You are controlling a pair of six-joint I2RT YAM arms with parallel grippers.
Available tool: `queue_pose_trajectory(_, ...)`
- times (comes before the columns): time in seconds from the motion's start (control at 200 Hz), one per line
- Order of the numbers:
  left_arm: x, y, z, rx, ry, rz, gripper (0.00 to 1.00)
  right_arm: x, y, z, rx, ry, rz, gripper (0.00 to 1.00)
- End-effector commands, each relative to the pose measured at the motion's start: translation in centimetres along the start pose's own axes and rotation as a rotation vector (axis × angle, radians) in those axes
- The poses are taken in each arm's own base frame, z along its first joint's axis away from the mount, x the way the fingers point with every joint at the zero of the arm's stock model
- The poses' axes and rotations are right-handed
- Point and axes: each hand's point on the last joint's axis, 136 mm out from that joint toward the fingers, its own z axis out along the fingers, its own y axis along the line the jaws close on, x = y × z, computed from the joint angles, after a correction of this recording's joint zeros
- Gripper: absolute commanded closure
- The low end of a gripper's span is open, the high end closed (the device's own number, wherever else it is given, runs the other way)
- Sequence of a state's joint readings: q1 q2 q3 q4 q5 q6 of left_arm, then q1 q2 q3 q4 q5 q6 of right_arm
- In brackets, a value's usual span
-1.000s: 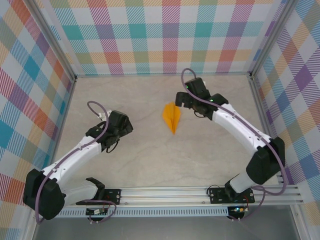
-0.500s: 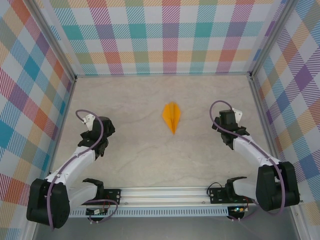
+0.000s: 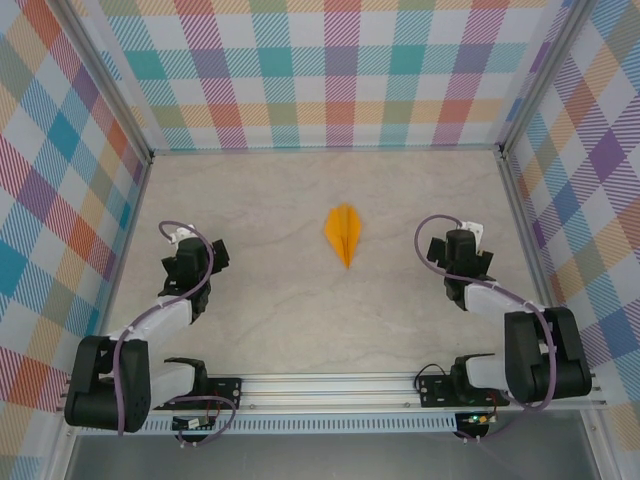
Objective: Fold a paper plane with a square sheet of paper (pick it up from the middle)
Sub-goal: Reset both arms
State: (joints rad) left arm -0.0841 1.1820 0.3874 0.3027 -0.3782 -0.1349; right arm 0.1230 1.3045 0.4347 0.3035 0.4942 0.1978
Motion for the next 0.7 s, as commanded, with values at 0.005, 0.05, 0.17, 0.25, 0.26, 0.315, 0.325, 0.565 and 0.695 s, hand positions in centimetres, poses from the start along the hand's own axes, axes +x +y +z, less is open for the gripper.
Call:
queue_pose_trajectory(0.005,-1.4,-2.0,0.6,0.126,-0.082,0.035,0.0,-4.1,2.3,-0.1,-0.126,-0.18,-0.019,0.0)
queue_pose_trajectory(0.05,-1.5,-2.5,0.7,0.159,-0.088,0.039,0.0,-4.2,2.7,0.0,-0.161,-0.189,-0.017,0.0)
queue_pose_trajectory(0.17,-1.9,-3.7,0.6,0.244,-0.137,0.038,0.0,-4.8,3.2,0.1,-0.221,-0.221,-0.035,0.0)
queue_pose_trajectory(0.25,-2.2,-4.2,0.8,0.283,-0.16,0.037,0.0,-4.8,3.4,0.4,-0.245,-0.241,-0.034,0.0)
queue_pose_trajectory(0.26,-2.3,-4.3,0.8,0.284,-0.163,0.036,0.0,-4.7,3.3,0.5,-0.245,-0.241,-0.033,0.0)
queue_pose_trajectory(0.315,-2.4,-4.3,1.2,0.286,-0.165,0.037,0.0,-4.5,3.3,0.9,-0.253,-0.238,-0.028,0.0)
queue_pose_trajectory(0.325,-2.5,-4.4,1.2,0.288,-0.165,0.038,0.0,-4.5,3.3,1.0,-0.257,-0.237,-0.027,0.0)
queue_pose_trajectory(0.565,-2.0,-4.9,3.2,0.288,-0.15,0.033,0.0,-4.3,3.7,1.9,-0.289,-0.204,-0.024,0.0)
queue_pose_trajectory(0.695,-1.3,-5.2,4.3,0.287,-0.121,0.04,0.0,-4.1,4.0,1.9,-0.319,-0.208,-0.033,0.0)
